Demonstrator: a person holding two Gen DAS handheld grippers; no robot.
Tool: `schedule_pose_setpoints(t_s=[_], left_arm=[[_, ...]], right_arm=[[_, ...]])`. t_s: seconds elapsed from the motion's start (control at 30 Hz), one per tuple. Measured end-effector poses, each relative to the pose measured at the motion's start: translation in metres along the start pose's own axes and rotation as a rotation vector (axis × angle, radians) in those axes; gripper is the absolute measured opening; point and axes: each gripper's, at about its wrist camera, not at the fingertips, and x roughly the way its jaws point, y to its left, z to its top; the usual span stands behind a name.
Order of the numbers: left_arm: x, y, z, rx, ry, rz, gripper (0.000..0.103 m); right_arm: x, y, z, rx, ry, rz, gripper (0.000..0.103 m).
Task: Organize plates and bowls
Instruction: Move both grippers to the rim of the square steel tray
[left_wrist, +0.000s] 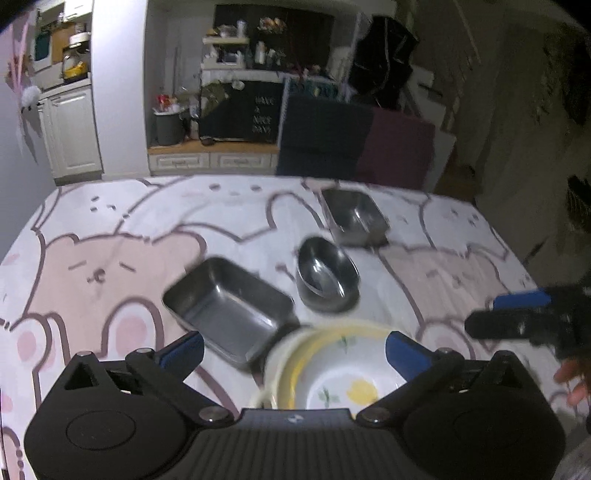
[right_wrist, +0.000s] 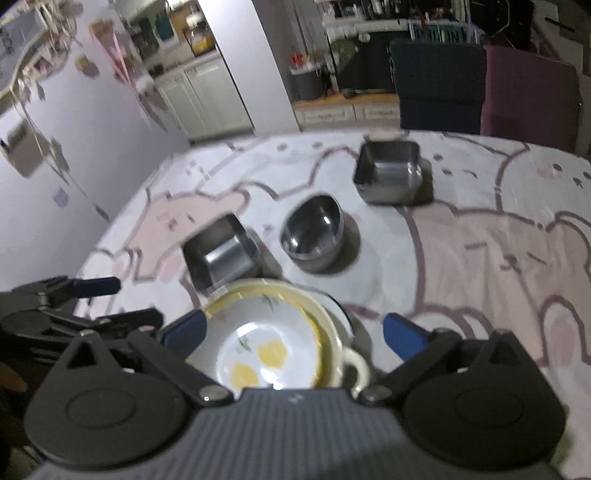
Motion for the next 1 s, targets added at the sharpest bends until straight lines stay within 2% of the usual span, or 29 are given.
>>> schedule_pose_setpoints(t_s=[0.2,0.3,0.5,0.57,0.67,0.73,0.8,0.87,0.93,1.0], left_arm=[[0.021,0.024,0.035,-0.057,-0.053,0.038,0.103],[0.039,0.037,0.051,-0.051,-0.054,0.074,0.103],[0.084,0.062,0.066,-0.029,0.021,0.111,0.103],[0.1,0.068,0.069,-0.008,0.056,0.124,0.099],[0.123,0.075,0.067,0.033,0.123,0.158,0.085],[0.138,0.08,0.063,0.059,0.176,0.173,0.072],[0.149,0.083,0.059,0.073,0.216,0.186,0.065],[0.155,0.086,0.056,0.086,0.236,0.2,0.059],[0.16,0.09,0.055,0.083,0.244,0.205,0.048],[0.164,0.094,0.055,0.065,0.251,0.197,0.041]], right_arm=[[0.024,0.012,0.022,0.055,-0.035,0.055,0.103],[0.04,0.015,0.031,0.107,-0.03,0.08,0.103],[0.077,0.017,0.045,0.178,0.0,0.085,0.103],[0.088,0.015,0.049,0.193,0.009,0.08,0.103],[0.102,0.011,0.053,0.227,0.024,0.082,0.103],[0.111,0.009,0.055,0.247,0.035,0.079,0.103],[0.118,0.008,0.057,0.256,0.042,0.078,0.103],[0.125,0.01,0.058,0.259,0.053,0.069,0.103],[0.131,0.013,0.059,0.254,0.067,0.071,0.103],[0.137,0.017,0.059,0.245,0.083,0.076,0.103]])
